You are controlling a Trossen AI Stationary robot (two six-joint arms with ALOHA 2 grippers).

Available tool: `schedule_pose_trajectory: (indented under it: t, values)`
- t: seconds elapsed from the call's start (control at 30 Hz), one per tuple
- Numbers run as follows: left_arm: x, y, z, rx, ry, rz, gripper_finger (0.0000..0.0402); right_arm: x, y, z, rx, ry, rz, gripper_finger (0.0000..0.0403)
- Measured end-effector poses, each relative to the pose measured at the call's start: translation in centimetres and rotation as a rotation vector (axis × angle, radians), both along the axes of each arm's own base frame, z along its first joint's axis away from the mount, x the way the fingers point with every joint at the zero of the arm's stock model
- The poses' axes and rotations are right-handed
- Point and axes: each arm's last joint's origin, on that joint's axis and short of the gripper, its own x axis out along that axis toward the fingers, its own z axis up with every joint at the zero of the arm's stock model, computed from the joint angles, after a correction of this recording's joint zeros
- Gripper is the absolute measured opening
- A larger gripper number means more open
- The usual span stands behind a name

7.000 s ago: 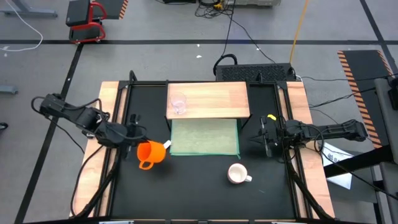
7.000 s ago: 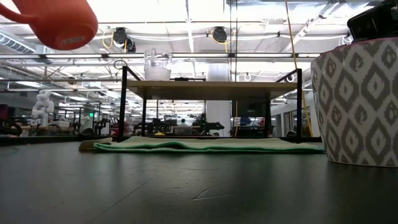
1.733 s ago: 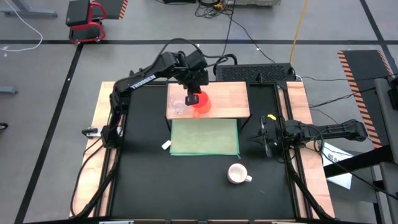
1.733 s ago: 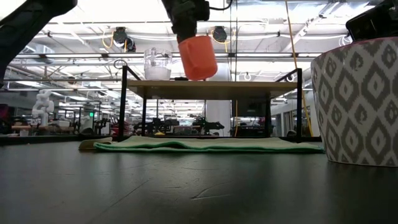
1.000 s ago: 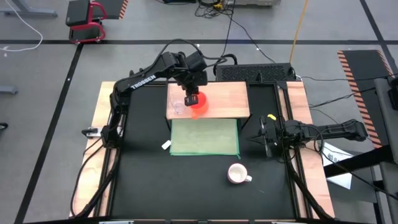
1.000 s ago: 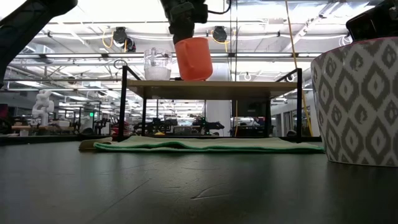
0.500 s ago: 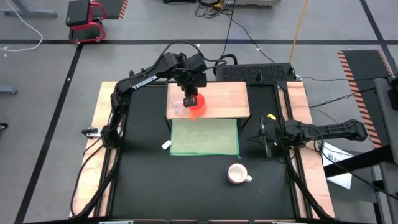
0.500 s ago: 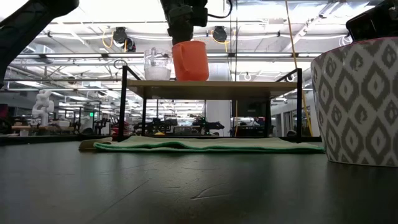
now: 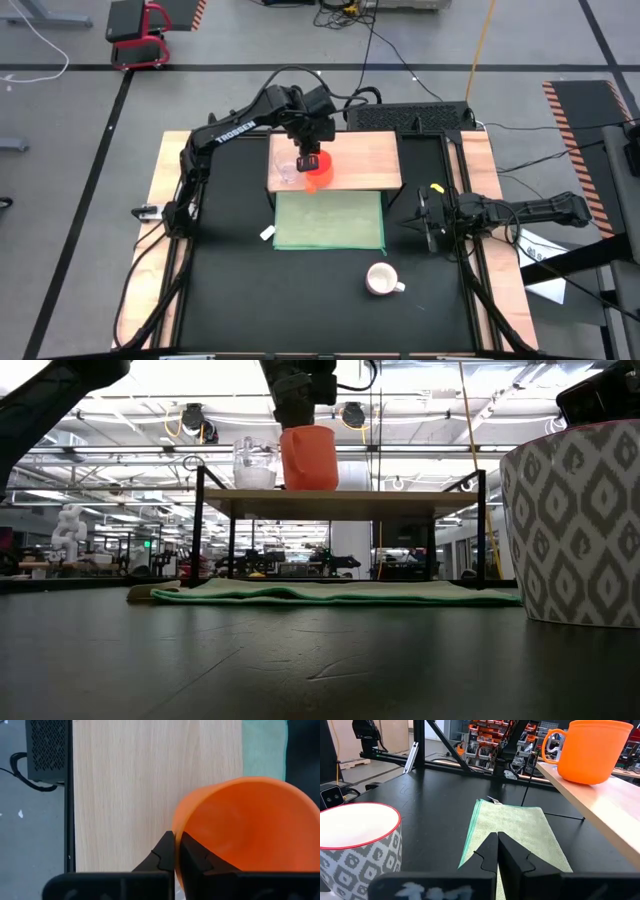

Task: Stack small to large cups/mugs on shelf
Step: Put the orange mug on the shelf

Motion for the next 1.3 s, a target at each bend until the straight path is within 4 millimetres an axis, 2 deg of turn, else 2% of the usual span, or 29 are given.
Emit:
schedule_pose_trajectory:
  t: [0.13, 0.33, 0.7, 1.0, 1.3]
  values:
    - [0.0, 0.0, 0.0, 0.010, 0.003, 0.002, 0.0005, 0.0, 0.0, 0.0, 0.000, 0.000, 0.000, 0.0000]
    - [0.0, 0.2, -0.2, 0.056, 0.027, 0.022, 0.0030, 0.0, 0.0, 0.0, 0.000, 0.000, 0.000, 0.0000]
    - [0.0, 0.1, -0.1, 0.080, 0.034, 0.023, 0.0037, 0.0, 0.0, 0.0, 0.000, 0.001, 0.000, 0.0000]
    - [0.3, -0.7, 0.3, 0.110, 0.010, -0.004, 0.0067, 0.0, 0.0, 0.0, 0.000, 0.001, 0.001, 0.0000]
    - [0.5, -1.2, 0.4, 0.144, 0.022, -0.008, 0.0071, 0.0, 0.0, 0.0, 0.000, 0.001, 0.001, 0.0000]
